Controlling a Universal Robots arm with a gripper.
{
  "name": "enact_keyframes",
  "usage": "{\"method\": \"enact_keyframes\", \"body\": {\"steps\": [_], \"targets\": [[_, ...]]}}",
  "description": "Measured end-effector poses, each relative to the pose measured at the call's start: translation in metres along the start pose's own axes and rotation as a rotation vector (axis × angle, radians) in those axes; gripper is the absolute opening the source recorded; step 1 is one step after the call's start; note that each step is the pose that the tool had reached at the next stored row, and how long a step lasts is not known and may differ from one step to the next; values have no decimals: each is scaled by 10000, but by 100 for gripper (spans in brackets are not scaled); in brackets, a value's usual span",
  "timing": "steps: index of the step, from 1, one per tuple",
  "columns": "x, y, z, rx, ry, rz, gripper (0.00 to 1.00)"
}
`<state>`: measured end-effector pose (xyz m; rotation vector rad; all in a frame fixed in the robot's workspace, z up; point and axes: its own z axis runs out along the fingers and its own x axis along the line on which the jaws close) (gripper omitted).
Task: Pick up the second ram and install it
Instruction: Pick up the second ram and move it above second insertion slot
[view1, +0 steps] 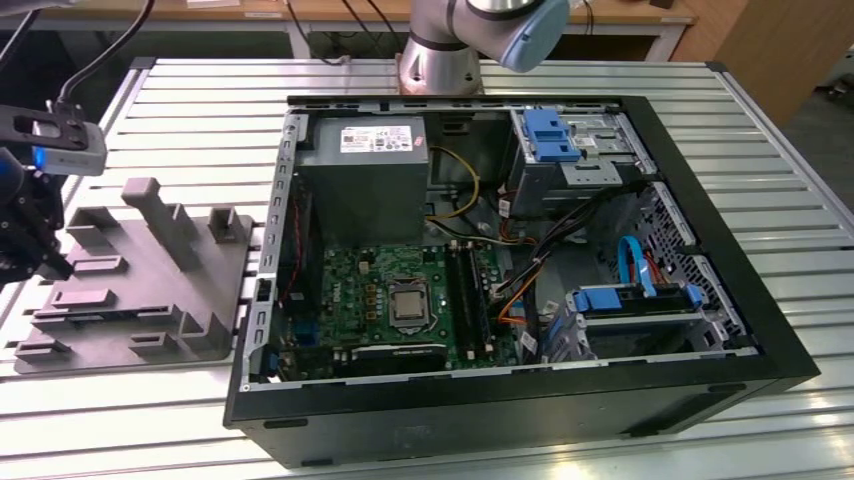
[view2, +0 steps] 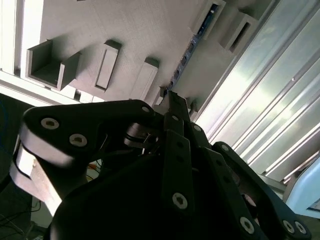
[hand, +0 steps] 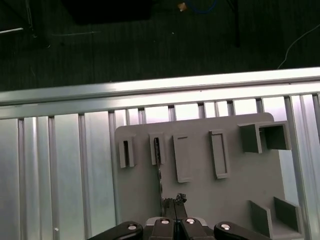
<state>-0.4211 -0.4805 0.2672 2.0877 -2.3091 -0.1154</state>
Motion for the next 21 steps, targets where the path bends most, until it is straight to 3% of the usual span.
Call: {"method": "enact_keyframes", "body": {"steps": [9,12,16,21], "targets": [[62,17,89,71,-180,-15,10],[74,14,110,69,-294,-23,10],[75,13,111,68,-313,-25,10],[99,7,172,69,-437,-33,10]]}}
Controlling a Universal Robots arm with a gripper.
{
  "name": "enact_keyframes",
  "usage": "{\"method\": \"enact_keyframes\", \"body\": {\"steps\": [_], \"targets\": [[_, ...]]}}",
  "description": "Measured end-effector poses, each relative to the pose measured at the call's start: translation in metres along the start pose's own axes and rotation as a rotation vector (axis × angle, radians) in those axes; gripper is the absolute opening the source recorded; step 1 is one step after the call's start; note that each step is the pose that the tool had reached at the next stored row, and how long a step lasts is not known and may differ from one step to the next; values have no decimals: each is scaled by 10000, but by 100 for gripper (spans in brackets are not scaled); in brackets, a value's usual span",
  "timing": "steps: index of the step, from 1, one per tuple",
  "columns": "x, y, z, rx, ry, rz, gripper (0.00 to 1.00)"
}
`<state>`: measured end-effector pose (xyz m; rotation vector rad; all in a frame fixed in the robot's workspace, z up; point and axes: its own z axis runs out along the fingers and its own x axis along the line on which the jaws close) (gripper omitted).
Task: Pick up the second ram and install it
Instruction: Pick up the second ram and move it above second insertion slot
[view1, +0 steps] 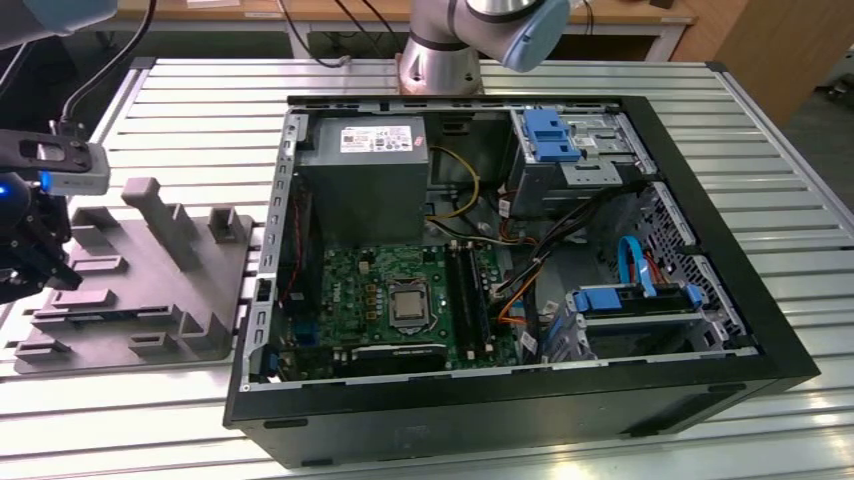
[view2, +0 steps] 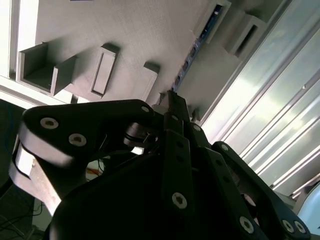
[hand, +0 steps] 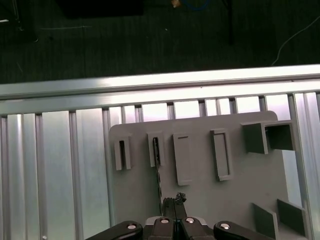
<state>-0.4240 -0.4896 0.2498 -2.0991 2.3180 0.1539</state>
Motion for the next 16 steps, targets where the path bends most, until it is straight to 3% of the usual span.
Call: {"method": "enact_keyframes", "body": {"steps": [10,16], "targets": [[104,-14,83,-8,-82,-5,10],[115,-18,136,-11,-99,-7,10]]}}
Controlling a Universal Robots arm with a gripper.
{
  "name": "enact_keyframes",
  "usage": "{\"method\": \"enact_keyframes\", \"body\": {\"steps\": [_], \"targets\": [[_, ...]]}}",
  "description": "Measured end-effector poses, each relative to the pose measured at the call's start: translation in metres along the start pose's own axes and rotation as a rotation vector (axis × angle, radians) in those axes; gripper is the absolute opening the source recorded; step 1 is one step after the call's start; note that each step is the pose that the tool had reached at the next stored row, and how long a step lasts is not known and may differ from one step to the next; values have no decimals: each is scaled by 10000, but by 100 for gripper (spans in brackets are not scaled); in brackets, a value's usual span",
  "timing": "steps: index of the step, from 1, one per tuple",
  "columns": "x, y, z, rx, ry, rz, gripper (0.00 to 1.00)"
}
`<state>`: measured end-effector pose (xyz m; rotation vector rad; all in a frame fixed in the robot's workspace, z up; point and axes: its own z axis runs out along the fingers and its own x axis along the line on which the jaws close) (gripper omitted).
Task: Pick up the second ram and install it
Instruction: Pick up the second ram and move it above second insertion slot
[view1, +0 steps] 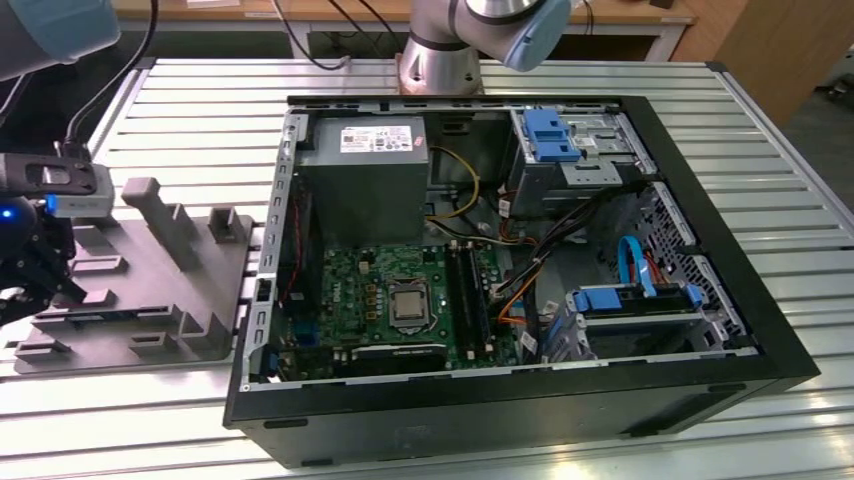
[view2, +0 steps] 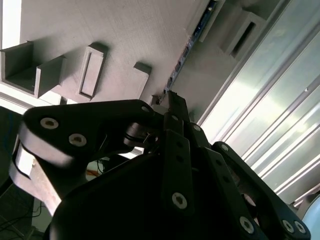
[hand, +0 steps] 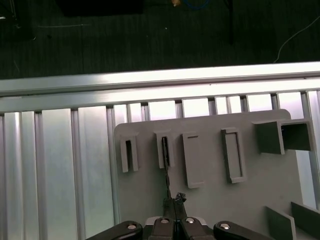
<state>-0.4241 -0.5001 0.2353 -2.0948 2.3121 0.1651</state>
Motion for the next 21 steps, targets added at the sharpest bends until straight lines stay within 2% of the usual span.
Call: {"method": "enact_keyframes", "body": {"steps": [6,17,19,20,21], "targets": [[7,-6,80,-9,7,-107,10],[7,-6,85,-15,11,-173,11],[7,-6,85,-15,12,-173,23],[7,-6,85,-15,12,-173,23],[7,-6,85,-16,12,-174,29]]}}
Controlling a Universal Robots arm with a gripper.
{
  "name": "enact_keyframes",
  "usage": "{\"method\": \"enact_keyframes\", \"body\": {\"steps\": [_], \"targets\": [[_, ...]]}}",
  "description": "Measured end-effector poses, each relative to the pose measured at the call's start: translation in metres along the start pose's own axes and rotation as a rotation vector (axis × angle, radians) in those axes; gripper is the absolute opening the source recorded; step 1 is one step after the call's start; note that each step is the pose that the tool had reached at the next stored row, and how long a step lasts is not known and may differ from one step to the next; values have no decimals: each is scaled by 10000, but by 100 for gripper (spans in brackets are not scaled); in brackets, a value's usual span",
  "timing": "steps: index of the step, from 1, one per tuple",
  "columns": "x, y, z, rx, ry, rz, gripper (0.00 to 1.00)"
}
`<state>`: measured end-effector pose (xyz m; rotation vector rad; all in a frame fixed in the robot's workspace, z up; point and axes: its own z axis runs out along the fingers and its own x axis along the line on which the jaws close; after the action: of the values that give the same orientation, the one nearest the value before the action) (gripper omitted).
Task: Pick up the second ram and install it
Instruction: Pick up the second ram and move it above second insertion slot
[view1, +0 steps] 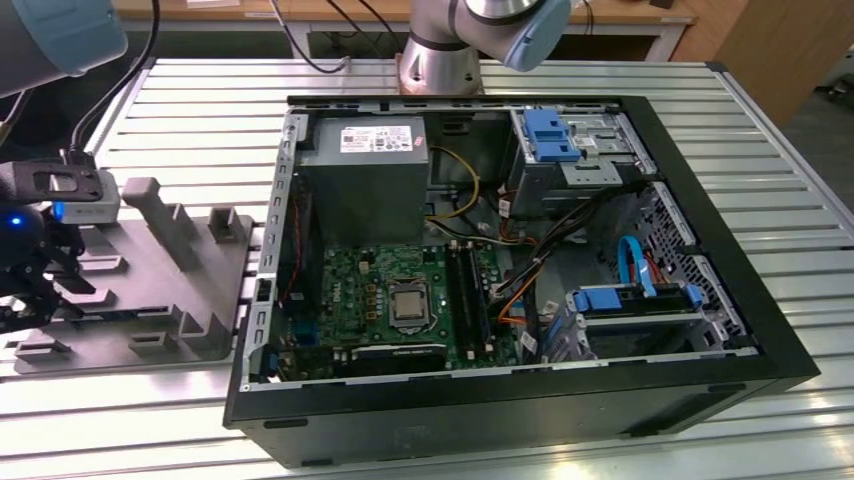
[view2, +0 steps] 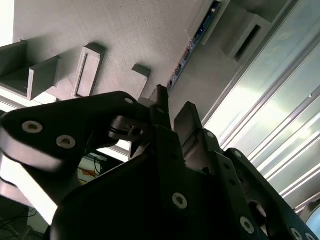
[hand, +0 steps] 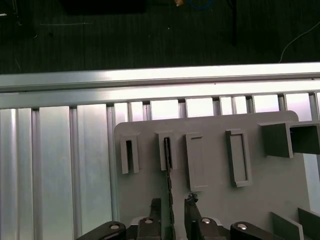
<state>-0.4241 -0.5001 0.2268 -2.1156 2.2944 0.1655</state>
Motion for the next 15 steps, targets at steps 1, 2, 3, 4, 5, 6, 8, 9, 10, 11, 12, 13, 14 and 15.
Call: {"method": "enact_keyframes", "body": {"steps": [1,2,3,4,5,6,8,9,10,11,12,13,14,15], "targets": [[0,0,0,0,0,0,29],[0,0,0,0,0,0,36],[0,0,4,1,-1,-5,36],[1,-1,12,1,-1,-46,36],[1,-1,17,-11,10,-155,36],[2,-1,24,-23,20,-296,36],[3,-3,40,-41,35,-534,36],[4,-3,51,-47,40,-601,36],[5,-4,64,-52,44,-655,36],[6,-5,78,-54,46,-691,36],[7,-6,90,-56,47,-723,36],[8,-6,91,-59,49,-739,36],[8,-6,91,-60,50,-739,36],[8,-6,92,-59,49,-739,36]]}}
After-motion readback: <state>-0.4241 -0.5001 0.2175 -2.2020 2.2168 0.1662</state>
